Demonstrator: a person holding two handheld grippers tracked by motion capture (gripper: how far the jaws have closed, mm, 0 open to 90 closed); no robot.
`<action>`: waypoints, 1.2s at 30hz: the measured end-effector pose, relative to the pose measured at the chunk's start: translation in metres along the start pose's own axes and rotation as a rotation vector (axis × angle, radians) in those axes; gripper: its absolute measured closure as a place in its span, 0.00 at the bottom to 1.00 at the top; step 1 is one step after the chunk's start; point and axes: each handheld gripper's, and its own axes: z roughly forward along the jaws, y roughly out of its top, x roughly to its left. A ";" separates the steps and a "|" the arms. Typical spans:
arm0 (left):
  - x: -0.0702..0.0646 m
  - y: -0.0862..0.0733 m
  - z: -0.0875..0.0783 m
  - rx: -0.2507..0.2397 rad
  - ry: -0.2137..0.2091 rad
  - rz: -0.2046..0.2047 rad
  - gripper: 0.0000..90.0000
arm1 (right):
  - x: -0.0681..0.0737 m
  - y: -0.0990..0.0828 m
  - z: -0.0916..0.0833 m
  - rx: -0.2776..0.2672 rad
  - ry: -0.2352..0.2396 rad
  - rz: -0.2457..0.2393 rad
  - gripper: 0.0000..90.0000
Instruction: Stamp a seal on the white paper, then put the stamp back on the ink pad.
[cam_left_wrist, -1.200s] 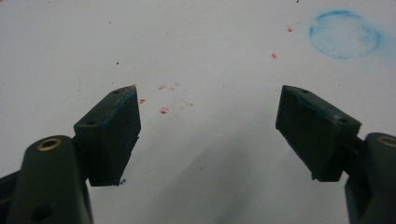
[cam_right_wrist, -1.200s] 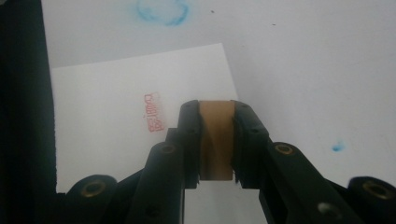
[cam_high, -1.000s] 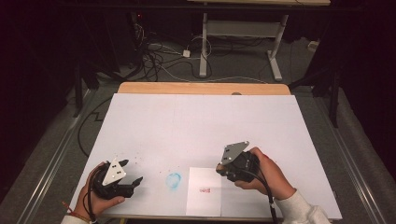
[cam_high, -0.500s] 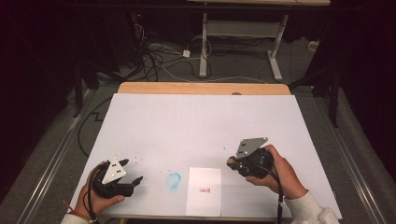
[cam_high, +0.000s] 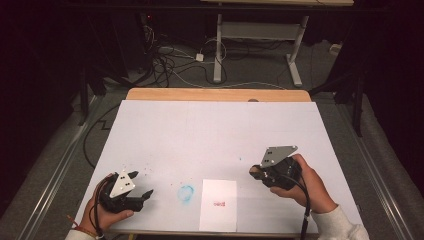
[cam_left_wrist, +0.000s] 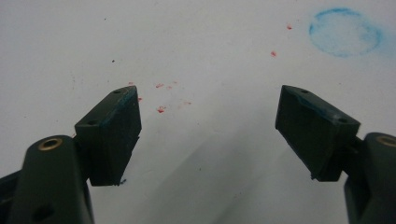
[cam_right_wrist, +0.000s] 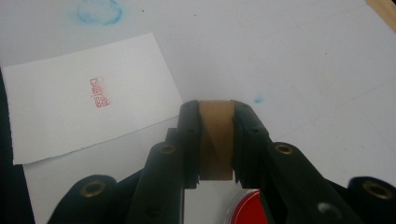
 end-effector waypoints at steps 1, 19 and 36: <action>-0.001 0.000 0.000 0.001 -0.001 0.000 0.24 | 0.000 -0.001 -0.001 0.000 0.002 0.001 0.85; -0.004 0.001 0.002 0.014 0.000 0.017 0.24 | -0.026 -0.029 -0.015 0.107 -0.048 0.088 0.84; -0.006 0.003 0.005 0.029 -0.011 0.031 0.24 | -0.039 -0.053 0.014 0.289 -0.041 0.139 0.83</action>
